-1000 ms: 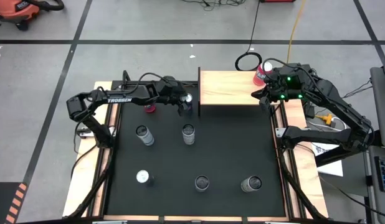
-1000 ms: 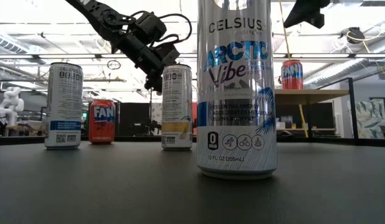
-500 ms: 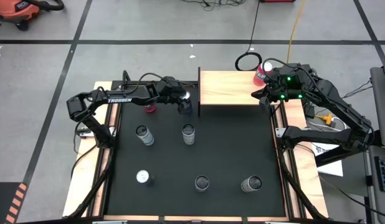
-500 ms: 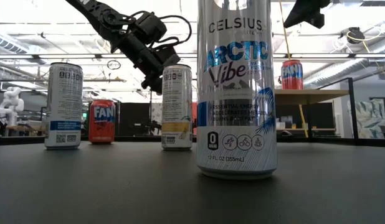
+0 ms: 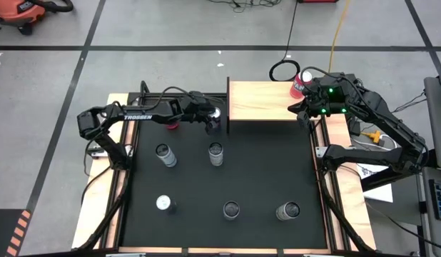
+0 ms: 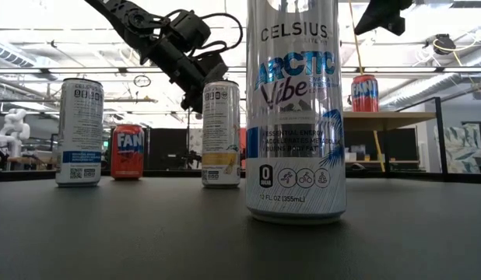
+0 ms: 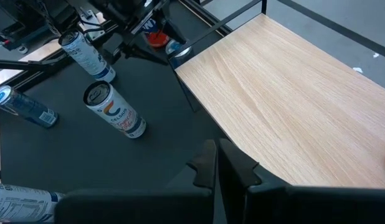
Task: Place canned beverage on shelf
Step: Put the top blue soda can on the shelf
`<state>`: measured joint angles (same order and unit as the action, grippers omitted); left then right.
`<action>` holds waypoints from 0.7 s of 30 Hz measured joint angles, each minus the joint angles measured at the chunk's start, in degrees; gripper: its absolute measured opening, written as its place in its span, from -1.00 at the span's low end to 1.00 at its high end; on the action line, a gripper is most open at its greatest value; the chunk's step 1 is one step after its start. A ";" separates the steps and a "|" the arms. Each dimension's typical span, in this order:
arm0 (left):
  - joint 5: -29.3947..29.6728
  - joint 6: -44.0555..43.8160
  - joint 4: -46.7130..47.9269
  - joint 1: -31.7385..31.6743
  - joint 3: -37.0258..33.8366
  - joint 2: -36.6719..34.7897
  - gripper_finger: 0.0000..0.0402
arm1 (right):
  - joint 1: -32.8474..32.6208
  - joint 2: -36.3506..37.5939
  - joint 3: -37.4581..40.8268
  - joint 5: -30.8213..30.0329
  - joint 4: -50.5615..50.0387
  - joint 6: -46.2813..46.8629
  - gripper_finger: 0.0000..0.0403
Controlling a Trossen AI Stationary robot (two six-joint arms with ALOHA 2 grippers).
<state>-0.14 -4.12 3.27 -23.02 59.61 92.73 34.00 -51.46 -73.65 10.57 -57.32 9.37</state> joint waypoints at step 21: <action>6.75 4.44 3.32 -0.25 3.46 0.00 0.39 | 0.02 0.02 0.00 0.00 -0.59 -1.29 -1.00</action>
<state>6.60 0.32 6.59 -23.27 63.07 92.73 34.02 -51.44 -73.65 10.57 -57.91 8.08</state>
